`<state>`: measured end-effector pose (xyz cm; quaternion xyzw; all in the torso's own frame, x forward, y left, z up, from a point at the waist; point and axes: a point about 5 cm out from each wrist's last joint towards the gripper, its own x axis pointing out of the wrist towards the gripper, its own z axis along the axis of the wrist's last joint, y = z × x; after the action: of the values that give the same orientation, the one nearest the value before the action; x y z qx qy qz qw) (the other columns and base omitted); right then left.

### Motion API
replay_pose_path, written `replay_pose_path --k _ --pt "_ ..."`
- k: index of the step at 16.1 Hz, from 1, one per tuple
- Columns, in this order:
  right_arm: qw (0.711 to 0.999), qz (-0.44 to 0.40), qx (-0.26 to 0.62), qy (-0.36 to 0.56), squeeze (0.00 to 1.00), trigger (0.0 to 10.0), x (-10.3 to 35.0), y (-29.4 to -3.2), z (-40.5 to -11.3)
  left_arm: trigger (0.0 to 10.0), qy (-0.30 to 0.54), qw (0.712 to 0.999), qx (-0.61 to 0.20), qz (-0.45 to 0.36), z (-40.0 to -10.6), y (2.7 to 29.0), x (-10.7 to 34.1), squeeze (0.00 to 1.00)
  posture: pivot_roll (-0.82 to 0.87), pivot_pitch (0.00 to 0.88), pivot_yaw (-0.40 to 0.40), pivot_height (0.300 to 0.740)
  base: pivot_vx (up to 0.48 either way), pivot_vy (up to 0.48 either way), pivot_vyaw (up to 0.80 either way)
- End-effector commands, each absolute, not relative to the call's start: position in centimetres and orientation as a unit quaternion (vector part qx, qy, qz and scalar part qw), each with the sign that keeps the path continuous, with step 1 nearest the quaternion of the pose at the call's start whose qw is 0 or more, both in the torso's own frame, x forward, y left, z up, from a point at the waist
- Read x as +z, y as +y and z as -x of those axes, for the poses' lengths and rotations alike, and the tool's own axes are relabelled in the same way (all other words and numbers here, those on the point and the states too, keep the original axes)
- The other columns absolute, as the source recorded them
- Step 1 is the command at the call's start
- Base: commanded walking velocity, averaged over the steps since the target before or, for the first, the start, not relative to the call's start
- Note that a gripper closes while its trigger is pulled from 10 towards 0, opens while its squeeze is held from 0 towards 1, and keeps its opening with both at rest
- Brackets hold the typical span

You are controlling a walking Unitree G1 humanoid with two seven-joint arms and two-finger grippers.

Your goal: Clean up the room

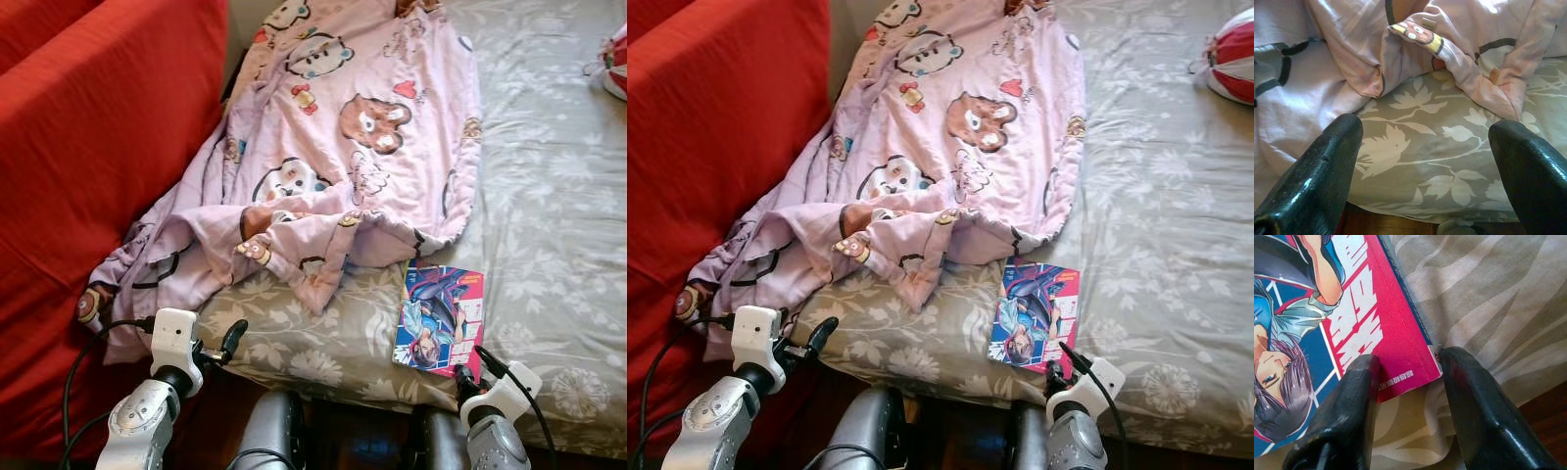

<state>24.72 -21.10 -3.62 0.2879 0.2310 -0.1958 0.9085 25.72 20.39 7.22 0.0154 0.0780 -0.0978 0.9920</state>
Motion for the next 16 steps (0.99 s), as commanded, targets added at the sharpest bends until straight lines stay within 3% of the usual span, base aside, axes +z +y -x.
replay_pose_path --k 1,8,16 --pt "0.897 -0.309 -0.193 0.249 0.00 10.0 -4.4 -20.3 -23.9 10.0 0.091 0.991 -0.091 -0.026 -25.2 21.0 6.9 0.00 0.17 0.262 0.157 0.636 0.000 0.000 0.00" --pt "0.889 -0.354 -0.194 0.217 0.00 10.0 -4.2 -20.6 -24.0 10.0 0.085 0.992 -0.095 -0.026 -25.4 20.8 7.1 0.00 0.16 0.252 0.153 0.636 0.000 0.000 0.00" --pt "0.868 -0.365 -0.229 0.245 0.00 10.0 -5.7 -21.4 -21.7 10.0 0.084 0.991 -0.096 -0.030 -25.4 20.8 7.1 0.00 0.17 0.247 0.156 0.636 0.000 0.000 0.00"
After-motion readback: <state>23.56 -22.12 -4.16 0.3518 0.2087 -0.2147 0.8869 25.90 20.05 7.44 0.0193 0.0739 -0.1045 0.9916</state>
